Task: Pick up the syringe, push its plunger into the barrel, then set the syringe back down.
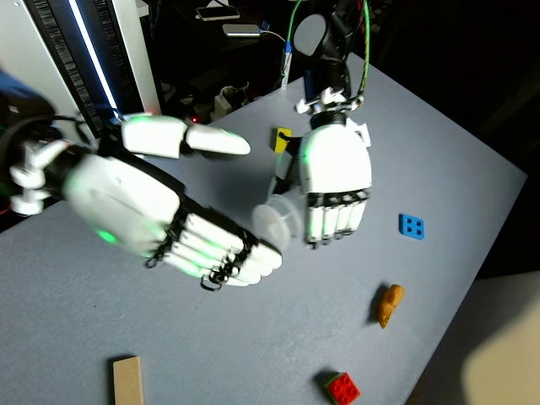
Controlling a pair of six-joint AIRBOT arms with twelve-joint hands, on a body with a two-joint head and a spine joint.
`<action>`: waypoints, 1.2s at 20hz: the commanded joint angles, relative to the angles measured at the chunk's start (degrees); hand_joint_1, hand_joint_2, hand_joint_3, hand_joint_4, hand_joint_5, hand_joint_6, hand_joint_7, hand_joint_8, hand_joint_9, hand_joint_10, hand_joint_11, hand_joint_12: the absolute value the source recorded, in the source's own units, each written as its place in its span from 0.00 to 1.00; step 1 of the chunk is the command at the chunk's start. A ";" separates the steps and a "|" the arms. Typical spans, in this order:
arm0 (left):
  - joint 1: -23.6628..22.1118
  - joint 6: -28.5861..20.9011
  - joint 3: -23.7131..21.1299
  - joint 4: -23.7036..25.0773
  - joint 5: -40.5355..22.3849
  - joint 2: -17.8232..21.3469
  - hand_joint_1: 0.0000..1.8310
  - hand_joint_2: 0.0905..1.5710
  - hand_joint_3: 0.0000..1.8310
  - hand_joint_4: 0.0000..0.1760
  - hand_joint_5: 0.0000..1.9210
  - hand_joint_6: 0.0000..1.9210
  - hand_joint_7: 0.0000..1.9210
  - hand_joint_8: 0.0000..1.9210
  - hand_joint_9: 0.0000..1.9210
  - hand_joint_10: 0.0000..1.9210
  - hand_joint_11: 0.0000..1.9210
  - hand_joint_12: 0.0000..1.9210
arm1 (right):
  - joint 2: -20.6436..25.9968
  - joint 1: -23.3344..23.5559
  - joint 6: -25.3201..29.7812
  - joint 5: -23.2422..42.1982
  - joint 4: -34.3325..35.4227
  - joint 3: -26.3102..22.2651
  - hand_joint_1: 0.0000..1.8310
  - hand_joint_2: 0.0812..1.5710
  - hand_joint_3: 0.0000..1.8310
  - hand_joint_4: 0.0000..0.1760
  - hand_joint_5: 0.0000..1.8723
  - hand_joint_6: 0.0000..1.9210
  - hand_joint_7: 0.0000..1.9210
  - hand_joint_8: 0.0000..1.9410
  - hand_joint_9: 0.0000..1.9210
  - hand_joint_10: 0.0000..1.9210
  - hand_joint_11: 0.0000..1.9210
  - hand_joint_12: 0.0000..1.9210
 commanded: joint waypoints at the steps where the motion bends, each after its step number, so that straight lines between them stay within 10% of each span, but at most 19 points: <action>1: -0.21 0.11 -0.27 2.34 5.05 -0.55 0.82 0.70 0.00 0.00 0.42 0.50 0.47 0.56 0.49 0.60 0.43 0.82 | 0.91 -0.38 -1.45 6.18 -1.77 0.17 0.15 0.72 0.00 0.00 0.01 0.00 0.03 0.00 0.03 0.00 0.00 0.08; 12: 0.33 0.12 3.79 3.48 3.75 -5.91 0.76 0.71 0.00 0.00 0.43 0.52 0.47 0.59 0.48 0.67 0.46 0.70 | -0.78 1.48 -6.62 5.93 -1.76 1.23 0.15 0.72 0.00 0.00 0.01 0.00 0.02 0.00 0.02 0.00 0.00 0.10; 20: 1.48 0.07 5.61 3.47 2.67 -6.17 0.81 0.71 0.00 0.00 0.41 0.52 0.45 0.58 0.48 0.62 0.42 0.83 | -1.52 1.48 -6.60 6.49 -1.75 1.73 0.15 0.72 0.00 0.00 0.01 0.00 0.02 0.00 0.02 0.00 0.00 0.10; 24: 2.18 -0.01 5.37 3.47 2.87 -6.48 0.75 0.70 0.00 0.00 0.45 0.51 0.50 0.55 0.52 0.64 0.46 0.66 | -1.83 1.73 -6.57 6.64 -1.75 1.95 0.16 0.72 0.00 0.00 0.01 0.00 0.02 0.00 0.03 0.00 0.00 0.10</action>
